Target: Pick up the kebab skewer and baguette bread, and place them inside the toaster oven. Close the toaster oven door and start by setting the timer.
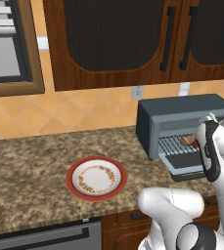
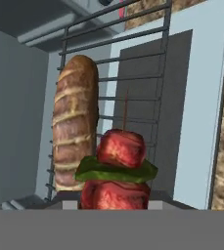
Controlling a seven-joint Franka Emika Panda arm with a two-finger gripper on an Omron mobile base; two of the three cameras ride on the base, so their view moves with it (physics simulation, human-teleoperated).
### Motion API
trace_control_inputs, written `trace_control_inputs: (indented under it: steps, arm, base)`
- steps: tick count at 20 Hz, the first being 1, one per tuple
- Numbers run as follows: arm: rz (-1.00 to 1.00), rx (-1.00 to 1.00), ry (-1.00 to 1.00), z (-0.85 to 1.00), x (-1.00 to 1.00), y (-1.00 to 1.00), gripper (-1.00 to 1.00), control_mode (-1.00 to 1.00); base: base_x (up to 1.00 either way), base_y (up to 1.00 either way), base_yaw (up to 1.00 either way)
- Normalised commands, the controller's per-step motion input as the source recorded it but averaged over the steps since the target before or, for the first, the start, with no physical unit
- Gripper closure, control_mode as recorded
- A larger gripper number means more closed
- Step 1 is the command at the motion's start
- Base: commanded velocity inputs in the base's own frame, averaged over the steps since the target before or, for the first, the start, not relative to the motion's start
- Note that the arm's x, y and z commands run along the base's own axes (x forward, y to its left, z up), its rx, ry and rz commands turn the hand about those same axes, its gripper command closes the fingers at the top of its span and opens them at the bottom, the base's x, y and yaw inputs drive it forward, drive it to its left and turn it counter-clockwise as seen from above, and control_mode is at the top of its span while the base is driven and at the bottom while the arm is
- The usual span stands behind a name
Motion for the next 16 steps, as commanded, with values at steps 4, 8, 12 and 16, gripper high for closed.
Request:
trace_control_inputs:
  steps: [4,8,12,16]
  arm:
    - [0.0,0.0,-0.04,-0.13,0.37,-0.31,1.0,-1.0]
    - [0.01,0.0,0.0,-0.25,0.37,-0.22,1.0,-1.0]
    - [0.0,0.0,0.0,-0.12,0.27,-0.03,1.0,-1.0]
    - [0.0,0.0,0.0,-0.07,0.27,-0.04,1.0,-1.0]
  base:
    - [0.0,0.0,0.0]
    - [0.0,0.0,0.0]
    - [0.0,0.0,0.0]
    - [0.0,0.0,0.0]
